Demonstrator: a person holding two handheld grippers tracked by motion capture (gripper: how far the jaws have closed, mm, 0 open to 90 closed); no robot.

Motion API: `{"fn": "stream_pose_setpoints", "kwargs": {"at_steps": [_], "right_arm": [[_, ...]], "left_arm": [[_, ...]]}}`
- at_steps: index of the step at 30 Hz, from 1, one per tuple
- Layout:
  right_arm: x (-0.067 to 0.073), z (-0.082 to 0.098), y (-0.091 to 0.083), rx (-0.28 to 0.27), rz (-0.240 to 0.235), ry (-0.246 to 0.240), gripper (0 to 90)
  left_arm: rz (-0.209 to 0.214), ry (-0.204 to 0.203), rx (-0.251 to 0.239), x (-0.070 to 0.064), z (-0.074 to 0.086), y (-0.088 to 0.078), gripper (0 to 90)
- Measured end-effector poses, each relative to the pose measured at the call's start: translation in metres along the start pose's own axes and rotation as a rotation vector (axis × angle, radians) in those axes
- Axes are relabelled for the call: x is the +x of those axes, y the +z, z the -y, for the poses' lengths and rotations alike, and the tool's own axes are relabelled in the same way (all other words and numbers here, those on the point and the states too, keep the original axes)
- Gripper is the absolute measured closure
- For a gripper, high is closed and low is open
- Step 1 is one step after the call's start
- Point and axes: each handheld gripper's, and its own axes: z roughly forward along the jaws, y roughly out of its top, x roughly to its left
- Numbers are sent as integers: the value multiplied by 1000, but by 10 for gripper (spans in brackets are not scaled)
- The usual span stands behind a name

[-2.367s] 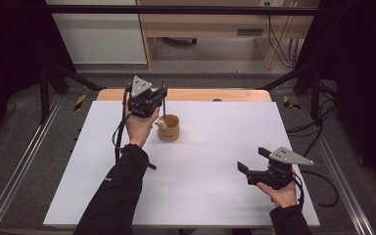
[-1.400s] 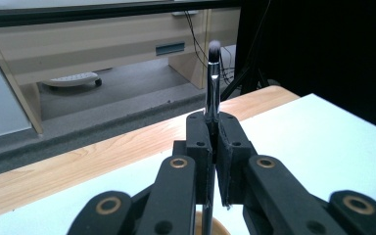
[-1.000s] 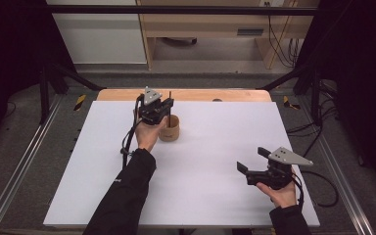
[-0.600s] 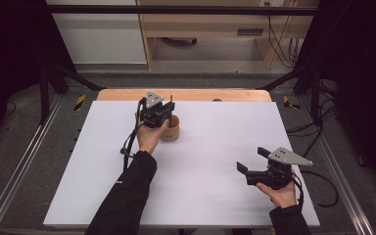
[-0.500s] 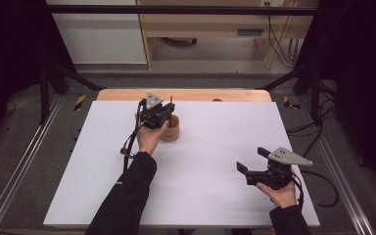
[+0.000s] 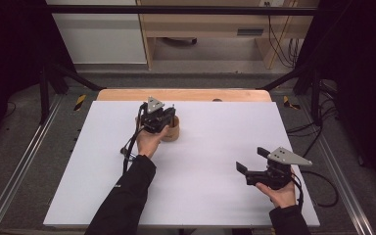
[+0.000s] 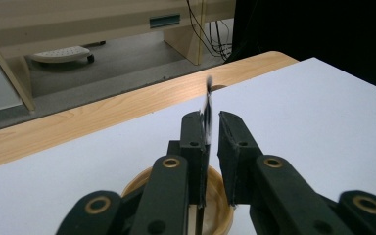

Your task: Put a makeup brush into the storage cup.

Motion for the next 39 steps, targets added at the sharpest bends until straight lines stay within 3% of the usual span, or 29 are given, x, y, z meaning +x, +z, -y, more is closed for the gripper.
{"fn": "stream_pose_setpoints", "kwargs": {"at_steps": [8, 14, 26, 35, 39], "right_arm": [[0, -1, -2, -4, 1, -2, 59], [0, -2, -3, -8, 2, -5, 58], [1, -2, -5, -15, 5, 7, 57], [1, -3, -8, -25, 7, 6, 56], [0, -3, -8, -27, 8, 2, 56]], "left_arm": [[15, 3, -21, -1, -2, -18, 681], [61, 10, -36, -2, -5, -37, 559], [102, 21, -73, 5, 0, -77, 395], [94, 19, -93, 13, 10, -108, 282], [87, 35, -90, 15, 14, -120, 233]]}}
